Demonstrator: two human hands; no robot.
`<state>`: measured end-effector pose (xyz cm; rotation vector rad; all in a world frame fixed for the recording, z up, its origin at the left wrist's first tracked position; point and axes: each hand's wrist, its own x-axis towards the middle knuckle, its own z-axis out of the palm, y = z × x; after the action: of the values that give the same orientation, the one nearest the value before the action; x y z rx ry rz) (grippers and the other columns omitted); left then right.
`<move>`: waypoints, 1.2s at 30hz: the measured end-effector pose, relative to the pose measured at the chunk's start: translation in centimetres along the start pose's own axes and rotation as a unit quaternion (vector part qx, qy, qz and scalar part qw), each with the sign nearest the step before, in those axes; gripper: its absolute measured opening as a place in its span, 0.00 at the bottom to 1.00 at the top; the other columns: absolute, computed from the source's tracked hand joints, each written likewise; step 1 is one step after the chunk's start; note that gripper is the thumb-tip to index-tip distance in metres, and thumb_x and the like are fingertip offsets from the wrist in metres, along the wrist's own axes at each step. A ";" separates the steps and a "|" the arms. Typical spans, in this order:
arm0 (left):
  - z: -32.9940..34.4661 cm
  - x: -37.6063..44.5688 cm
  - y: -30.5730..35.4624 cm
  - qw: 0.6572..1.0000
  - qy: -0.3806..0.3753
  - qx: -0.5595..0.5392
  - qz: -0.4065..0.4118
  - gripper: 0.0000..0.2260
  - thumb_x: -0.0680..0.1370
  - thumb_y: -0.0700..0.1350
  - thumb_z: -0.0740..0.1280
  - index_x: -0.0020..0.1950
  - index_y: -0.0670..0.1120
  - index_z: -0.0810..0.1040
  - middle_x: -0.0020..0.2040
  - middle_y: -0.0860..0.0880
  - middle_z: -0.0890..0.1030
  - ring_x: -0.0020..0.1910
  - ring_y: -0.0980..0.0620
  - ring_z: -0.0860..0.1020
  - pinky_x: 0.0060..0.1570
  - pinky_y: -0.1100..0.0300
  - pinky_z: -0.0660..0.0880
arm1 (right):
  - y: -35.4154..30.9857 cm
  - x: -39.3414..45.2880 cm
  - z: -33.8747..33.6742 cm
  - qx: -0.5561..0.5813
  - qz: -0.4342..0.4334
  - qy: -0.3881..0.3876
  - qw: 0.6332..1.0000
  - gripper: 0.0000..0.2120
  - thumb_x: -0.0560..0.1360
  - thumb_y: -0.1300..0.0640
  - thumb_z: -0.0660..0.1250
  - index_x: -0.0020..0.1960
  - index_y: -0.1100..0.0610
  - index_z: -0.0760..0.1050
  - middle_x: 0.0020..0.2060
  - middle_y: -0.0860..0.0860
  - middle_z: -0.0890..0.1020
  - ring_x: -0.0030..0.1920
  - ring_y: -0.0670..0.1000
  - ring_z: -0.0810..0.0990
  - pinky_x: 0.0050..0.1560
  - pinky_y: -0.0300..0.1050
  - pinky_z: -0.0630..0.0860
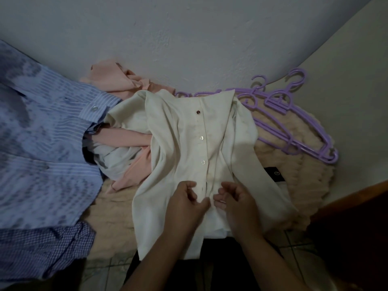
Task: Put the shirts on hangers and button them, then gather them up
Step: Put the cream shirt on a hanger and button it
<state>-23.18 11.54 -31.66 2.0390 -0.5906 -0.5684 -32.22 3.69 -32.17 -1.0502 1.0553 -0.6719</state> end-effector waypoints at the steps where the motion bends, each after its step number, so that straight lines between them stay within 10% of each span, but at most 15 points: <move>1: -0.1 0.0 -0.1 1.000 0.008 -0.006 -0.002 0.17 0.69 0.45 0.75 0.54 0.52 0.73 0.37 0.52 0.78 0.34 0.60 0.77 0.39 0.63 0.75 | 0.0 -0.2 -0.1 -0.010 -0.002 -0.007 1.000 0.13 0.78 0.70 0.57 0.47 0.55 0.75 0.43 0.55 0.80 0.42 0.53 0.82 0.45 0.43 0.79; 10: -2.5 1.2 -1.0 0.932 -0.077 -0.310 -0.168 0.12 0.75 0.35 0.69 0.57 0.43 0.77 0.39 0.47 0.79 0.35 0.53 0.76 0.38 0.61 0.75 | 0.2 -1.0 -0.4 -0.177 -0.055 -0.126 0.975 0.13 0.77 0.68 0.60 0.56 0.53 0.73 0.49 0.44 0.81 0.47 0.30 0.77 0.48 0.22 0.69; 17: -3.1 1.8 -2.0 0.907 -0.102 -0.363 -0.187 0.13 0.75 0.33 0.68 0.57 0.44 0.76 0.41 0.48 0.80 0.36 0.55 0.79 0.38 0.63 0.76 | 1.8 -1.9 -0.5 -0.358 -0.177 -0.119 0.909 0.19 0.75 0.65 0.64 0.65 0.55 0.71 0.59 0.48 0.75 0.61 0.43 0.69 0.63 0.31 0.64; 22: -2.8 1.3 -2.0 0.912 -0.108 -0.355 -0.176 0.15 0.72 0.31 0.70 0.56 0.42 0.75 0.38 0.47 0.80 0.36 0.52 0.79 0.38 0.62 0.77 | 1.6 -2.5 -1.8 -0.457 -0.240 -0.101 0.850 0.19 0.74 0.64 0.65 0.64 0.55 0.72 0.53 0.50 0.76 0.54 0.46 0.67 0.54 0.29 0.61; 25: -2.8 0.7 -2.2 0.913 -0.115 -0.349 -0.178 0.15 0.73 0.31 0.70 0.56 0.42 0.75 0.36 0.48 0.81 0.35 0.54 0.79 0.36 0.64 0.77 | 1.3 -2.8 -2.4 -0.452 -0.230 -0.093 0.857 0.15 0.74 0.63 0.65 0.60 0.57 0.74 0.49 0.52 0.76 0.53 0.49 0.70 0.57 0.40 0.68; 36: -3.0 -1.6 -0.3 0.971 -0.069 -0.218 -0.067 0.09 0.75 0.41 0.71 0.54 0.45 0.79 0.43 0.44 0.82 0.40 0.53 0.79 0.39 0.66 0.76 | -0.8 -4.6 -4.3 -0.321 -0.182 -0.063 0.927 0.09 0.75 0.56 0.69 0.51 0.48 0.71 0.39 0.43 0.76 0.40 0.38 0.75 0.40 0.27 0.69</move>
<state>-22.62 14.60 -30.25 1.6381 -0.3692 -0.8462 -37.87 5.81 -30.25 -1.8685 0.9959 -0.5479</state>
